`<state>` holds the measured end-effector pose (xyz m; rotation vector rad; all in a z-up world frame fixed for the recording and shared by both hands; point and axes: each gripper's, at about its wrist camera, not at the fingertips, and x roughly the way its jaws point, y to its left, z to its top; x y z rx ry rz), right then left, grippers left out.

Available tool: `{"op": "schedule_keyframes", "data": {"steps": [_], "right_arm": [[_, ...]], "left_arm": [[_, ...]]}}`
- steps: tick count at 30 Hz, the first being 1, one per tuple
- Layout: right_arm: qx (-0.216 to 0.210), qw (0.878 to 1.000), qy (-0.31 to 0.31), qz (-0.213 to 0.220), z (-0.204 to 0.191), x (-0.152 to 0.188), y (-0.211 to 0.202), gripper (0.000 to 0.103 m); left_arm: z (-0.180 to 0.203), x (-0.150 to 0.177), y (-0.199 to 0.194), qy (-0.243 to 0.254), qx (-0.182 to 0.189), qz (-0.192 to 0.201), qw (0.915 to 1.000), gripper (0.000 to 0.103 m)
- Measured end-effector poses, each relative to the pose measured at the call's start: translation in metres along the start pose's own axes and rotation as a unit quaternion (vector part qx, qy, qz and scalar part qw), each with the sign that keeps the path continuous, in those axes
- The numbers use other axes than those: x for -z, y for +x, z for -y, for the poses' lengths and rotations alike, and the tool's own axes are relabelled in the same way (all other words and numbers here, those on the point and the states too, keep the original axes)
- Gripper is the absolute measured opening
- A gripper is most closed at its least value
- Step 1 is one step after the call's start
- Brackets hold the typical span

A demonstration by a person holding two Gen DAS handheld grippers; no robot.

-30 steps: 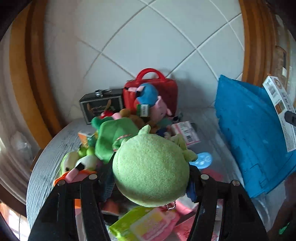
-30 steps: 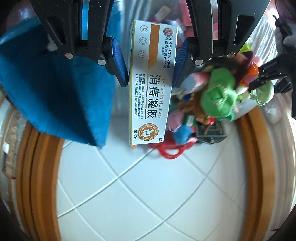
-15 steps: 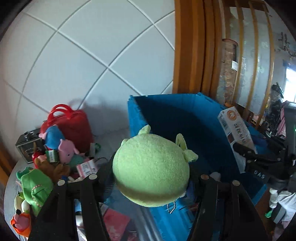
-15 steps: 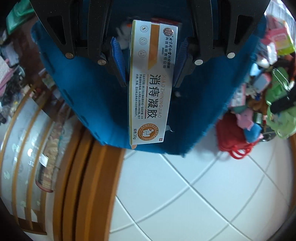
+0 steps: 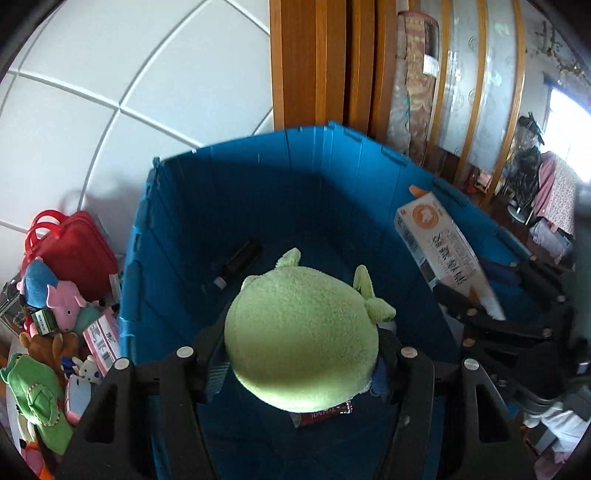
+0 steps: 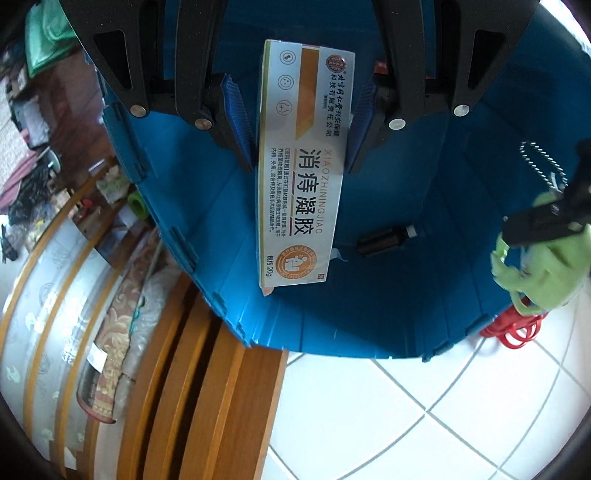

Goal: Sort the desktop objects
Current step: 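Open both tools over the blue crate, dropping the green plush and ointment box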

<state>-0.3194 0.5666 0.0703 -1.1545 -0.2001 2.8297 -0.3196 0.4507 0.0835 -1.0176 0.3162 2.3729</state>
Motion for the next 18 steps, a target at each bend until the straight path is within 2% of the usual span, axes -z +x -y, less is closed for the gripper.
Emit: {"op": "schedule_keyframes", "data": {"steps": [2,5,9,12,13,17,18], "right_arm": [[0.013,1.000,-0.008,-0.004,-0.0012,-0.0002,0.0023,0.049],[0.013,1.000,-0.011,-0.013,-0.0009,-0.0015,0.0064,0.049],[0.022,0.999,-0.024,-0.016,-0.0045,-0.0014,0.0088,0.049],[0.029,0.999,-0.026,-0.013,-0.0052,-0.0007,0.0081,0.051],[0.026,0.999,-0.024,-0.013,-0.0042,-0.0008,0.0082,0.055],[0.023,1.000,-0.019,-0.009,-0.0037,-0.0020,0.0051,0.081],[0.028,0.999,-0.022,-0.007,-0.0042,-0.0026,0.0049,0.083]], "left_arm": [[0.0015,0.0009,0.0067,0.005,0.002,-0.019,0.9998,0.061],[0.0014,0.0015,0.0041,0.009,-0.009,-0.009,0.9999,0.064],[-0.0013,0.0042,0.0065,0.002,-0.015,-0.016,0.9997,0.066],[-0.0022,0.0066,0.0061,-0.003,-0.020,-0.018,0.9996,0.073],[-0.0019,0.0066,0.0060,-0.003,-0.022,-0.017,0.9996,0.074],[-0.0028,0.0076,0.0078,-0.007,-0.029,-0.013,0.9995,0.074],[-0.0051,0.0080,0.0085,-0.010,-0.030,-0.012,0.9994,0.074]]}}
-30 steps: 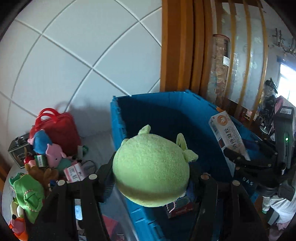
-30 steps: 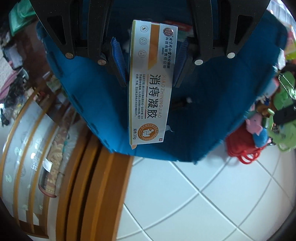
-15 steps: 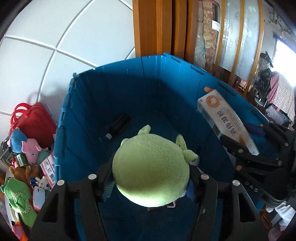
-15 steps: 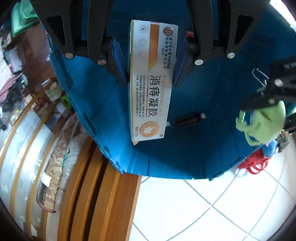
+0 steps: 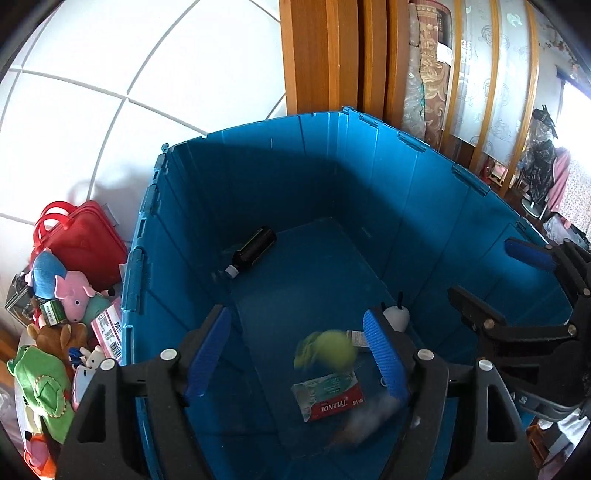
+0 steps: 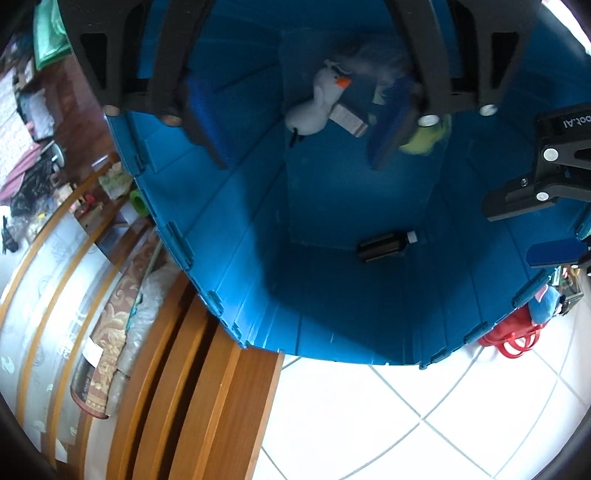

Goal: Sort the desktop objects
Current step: 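Move both open tools back over the pile on the table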

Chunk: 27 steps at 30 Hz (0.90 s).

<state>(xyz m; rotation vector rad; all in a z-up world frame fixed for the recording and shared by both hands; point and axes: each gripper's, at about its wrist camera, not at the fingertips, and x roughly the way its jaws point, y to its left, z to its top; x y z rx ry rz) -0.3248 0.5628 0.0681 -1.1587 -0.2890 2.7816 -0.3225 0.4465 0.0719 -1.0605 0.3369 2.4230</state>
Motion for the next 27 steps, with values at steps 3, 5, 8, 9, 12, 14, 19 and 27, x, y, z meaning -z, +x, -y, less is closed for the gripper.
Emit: {"op": "schedule_keyframes", "data": {"steps": [3,5,8,9,12,14,19,27], "right_arm": [[0.007,1.000,0.003,0.008,0.000,0.000,-0.002,0.086],[-0.003,1.000,0.018,0.014,0.005,0.001,-0.003,0.087],[-0.025,0.998,0.047,0.025,0.015,0.001,-0.005,0.090],[-0.028,0.998,0.057,0.028,0.018,0.002,-0.005,0.091],[-0.030,0.996,0.070,0.037,0.021,0.002,-0.008,0.095],[-0.026,0.996,0.070,0.052,0.020,0.004,-0.014,0.103],[-0.022,0.994,0.085,0.060,0.020,0.006,-0.021,0.103],[-0.031,0.992,0.076,0.097,-0.003,0.008,-0.056,0.103]], "left_arm": [[-0.003,0.000,-0.001,-0.007,-0.005,0.005,1.0000,0.075],[-0.005,0.002,-0.004,-0.012,-0.009,0.013,0.9998,0.075],[-0.008,0.005,-0.013,-0.024,-0.027,0.040,0.9985,0.075],[-0.008,0.006,-0.015,-0.026,-0.032,0.047,0.9980,0.075],[-0.008,0.007,-0.019,-0.028,-0.044,0.061,0.9968,0.075],[-0.007,0.008,-0.023,-0.028,-0.059,0.072,0.9953,0.075],[-0.014,0.015,-0.041,-0.047,-0.071,0.108,0.9905,0.075],[-0.041,0.041,-0.076,-0.079,-0.067,0.128,0.9864,0.079]]}}
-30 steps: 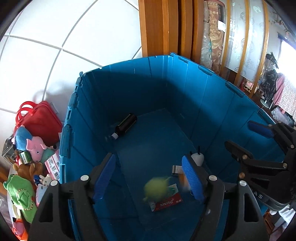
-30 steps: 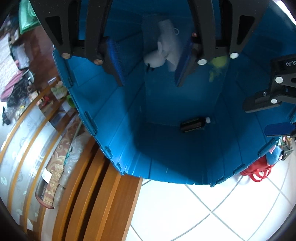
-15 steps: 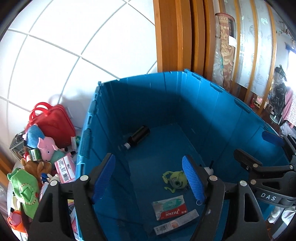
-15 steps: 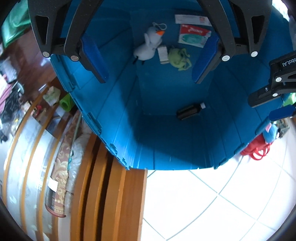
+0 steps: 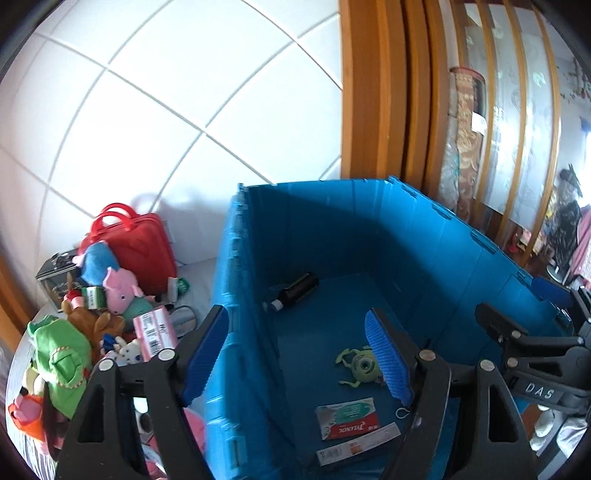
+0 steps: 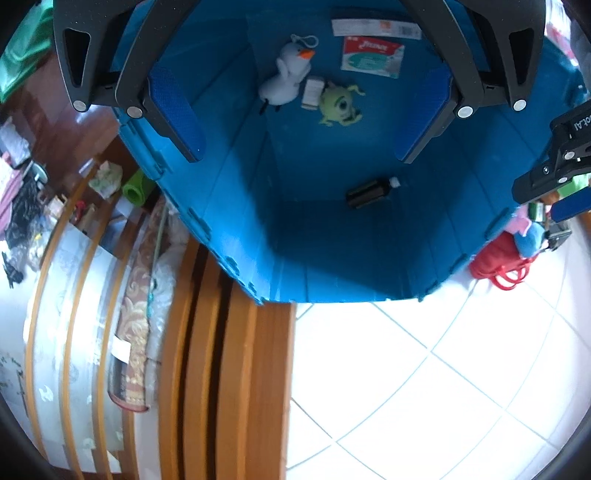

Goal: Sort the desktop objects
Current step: 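Move both open tools back over the pile on the table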

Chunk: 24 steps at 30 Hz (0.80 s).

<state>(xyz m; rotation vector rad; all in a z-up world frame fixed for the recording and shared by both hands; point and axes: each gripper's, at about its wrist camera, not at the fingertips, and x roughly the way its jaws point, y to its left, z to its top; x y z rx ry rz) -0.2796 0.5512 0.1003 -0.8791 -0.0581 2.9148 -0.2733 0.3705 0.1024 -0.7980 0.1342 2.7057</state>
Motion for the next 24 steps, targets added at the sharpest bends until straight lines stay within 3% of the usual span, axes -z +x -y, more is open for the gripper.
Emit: {"op": "schedule_keyframes", "data": {"steps": [12,24], "right_arm": [[-0.065,0.997,-0.049,0.004,-0.098,0.002,-0.015,0.103],[-0.152,0.982,-0.111,0.009,-0.238,0.008,-0.041,0.103]], "left_arm": [[-0.079,0.022,-0.049,-0.025,-0.071,0.018,0.9970,0.080],[-0.208,0.077,-0.095,-0.086,-0.154,0.012,0.9842,0.080]]}}
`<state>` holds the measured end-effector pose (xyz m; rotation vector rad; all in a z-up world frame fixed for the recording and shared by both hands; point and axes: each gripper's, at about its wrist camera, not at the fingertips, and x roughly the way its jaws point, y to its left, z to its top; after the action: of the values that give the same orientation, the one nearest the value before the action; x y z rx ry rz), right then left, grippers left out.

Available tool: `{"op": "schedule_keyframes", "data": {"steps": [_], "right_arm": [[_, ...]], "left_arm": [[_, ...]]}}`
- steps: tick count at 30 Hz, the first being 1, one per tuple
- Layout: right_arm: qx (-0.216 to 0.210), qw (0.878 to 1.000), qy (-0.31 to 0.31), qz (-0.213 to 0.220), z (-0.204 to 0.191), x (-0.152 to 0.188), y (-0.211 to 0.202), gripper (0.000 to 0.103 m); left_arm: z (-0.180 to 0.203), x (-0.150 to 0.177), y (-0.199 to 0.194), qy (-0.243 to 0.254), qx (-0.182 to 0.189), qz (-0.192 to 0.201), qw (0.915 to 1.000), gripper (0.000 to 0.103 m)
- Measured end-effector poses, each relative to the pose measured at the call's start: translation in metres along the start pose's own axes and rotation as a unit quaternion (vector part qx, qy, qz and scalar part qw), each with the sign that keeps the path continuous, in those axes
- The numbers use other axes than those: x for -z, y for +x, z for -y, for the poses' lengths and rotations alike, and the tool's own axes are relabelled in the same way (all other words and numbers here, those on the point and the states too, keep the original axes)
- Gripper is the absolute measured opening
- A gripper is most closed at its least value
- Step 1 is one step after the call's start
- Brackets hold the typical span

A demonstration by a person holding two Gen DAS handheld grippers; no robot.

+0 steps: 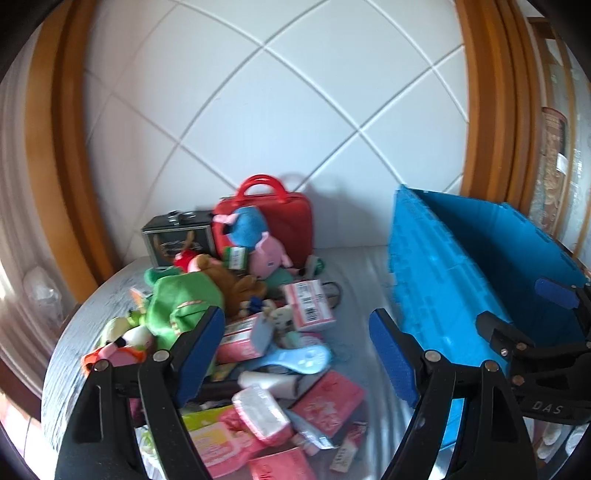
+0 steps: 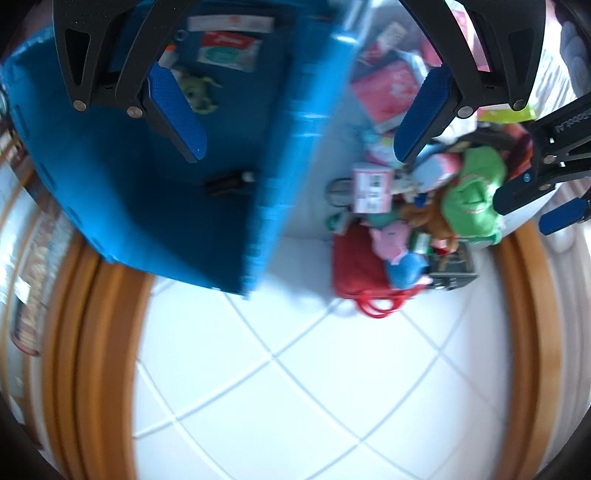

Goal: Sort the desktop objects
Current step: 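Move both open tools back over the pile on the table, then grasp the teal-and-pink pad pack with the left tool while the right tool grasps the pink tissue pack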

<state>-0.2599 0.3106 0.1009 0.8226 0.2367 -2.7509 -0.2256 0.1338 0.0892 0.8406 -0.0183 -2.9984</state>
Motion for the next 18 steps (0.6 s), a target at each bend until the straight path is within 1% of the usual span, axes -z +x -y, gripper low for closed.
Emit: {"op": "schedule_keyframes", "data": {"steps": [2,6,10,13,16,18], "right_arm": [[-0.013,1.000,-0.012,0.000,-0.020,-0.001,0.001,0.103],[-0.040,0.999,-0.032,-0.005,-0.060,0.003,0.007,0.103],[-0.070,0.997,-0.036,-0.020,-0.088,0.012,0.022,0.103],[-0.091,0.995,-0.038,-0.031,-0.106,0.024,0.034,0.103],[-0.104,0.992,-0.042,-0.058,-0.121,0.044,0.049,0.103],[-0.110,0.989,-0.047,-0.083,-0.130,0.061,0.063,0.103]], "left_arm": [[-0.024,0.008,0.000,-0.010,-0.018,-0.004,0.9998,0.080],[-0.071,0.025,0.002,-0.037,-0.039,-0.018,0.9984,0.080],[-0.109,0.048,0.009,-0.047,-0.069,-0.036,0.9959,0.080],[-0.134,0.071,0.017,-0.059,-0.085,-0.057,0.9930,0.081],[-0.158,0.100,0.028,-0.069,-0.096,-0.088,0.9891,0.080],[-0.167,0.121,0.035,-0.072,-0.105,-0.109,0.9858,0.080]]}}
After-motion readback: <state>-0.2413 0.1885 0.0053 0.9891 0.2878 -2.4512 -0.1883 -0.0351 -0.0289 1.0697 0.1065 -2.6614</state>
